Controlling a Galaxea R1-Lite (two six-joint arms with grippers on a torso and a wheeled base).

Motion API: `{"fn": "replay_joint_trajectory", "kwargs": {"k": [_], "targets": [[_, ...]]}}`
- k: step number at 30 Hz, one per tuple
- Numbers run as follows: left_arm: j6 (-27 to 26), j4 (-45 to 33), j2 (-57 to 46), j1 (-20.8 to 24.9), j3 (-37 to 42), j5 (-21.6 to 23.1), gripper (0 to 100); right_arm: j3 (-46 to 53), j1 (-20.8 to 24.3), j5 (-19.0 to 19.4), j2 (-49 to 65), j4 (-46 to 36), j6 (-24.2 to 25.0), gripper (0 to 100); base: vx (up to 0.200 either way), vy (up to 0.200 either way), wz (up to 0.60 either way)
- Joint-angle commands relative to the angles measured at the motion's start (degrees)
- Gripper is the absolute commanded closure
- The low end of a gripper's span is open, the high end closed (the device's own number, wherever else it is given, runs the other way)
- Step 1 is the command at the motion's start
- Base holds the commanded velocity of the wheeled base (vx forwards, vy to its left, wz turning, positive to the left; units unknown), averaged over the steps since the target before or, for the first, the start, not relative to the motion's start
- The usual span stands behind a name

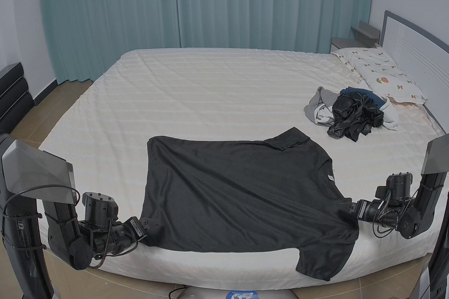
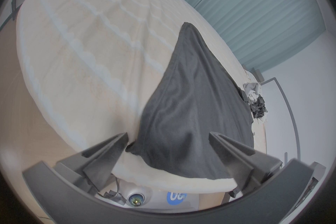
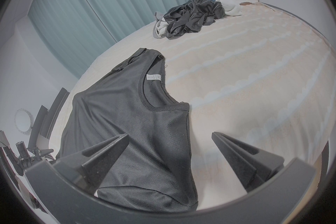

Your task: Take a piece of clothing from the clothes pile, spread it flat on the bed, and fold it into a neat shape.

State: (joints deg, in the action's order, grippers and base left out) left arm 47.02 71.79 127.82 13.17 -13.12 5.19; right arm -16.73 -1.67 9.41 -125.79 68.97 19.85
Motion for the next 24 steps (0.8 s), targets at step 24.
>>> {"fn": "replay_joint_trajectory", "kwargs": {"k": [24], "targets": [[-9.1, 0.0, 0.1, -1.7, 6.3, -8.3, 100, 5.0, 3.0, 1.6, -1.7, -1.5, -3.6, 0, 0.000, 0.000, 0.00]]}}
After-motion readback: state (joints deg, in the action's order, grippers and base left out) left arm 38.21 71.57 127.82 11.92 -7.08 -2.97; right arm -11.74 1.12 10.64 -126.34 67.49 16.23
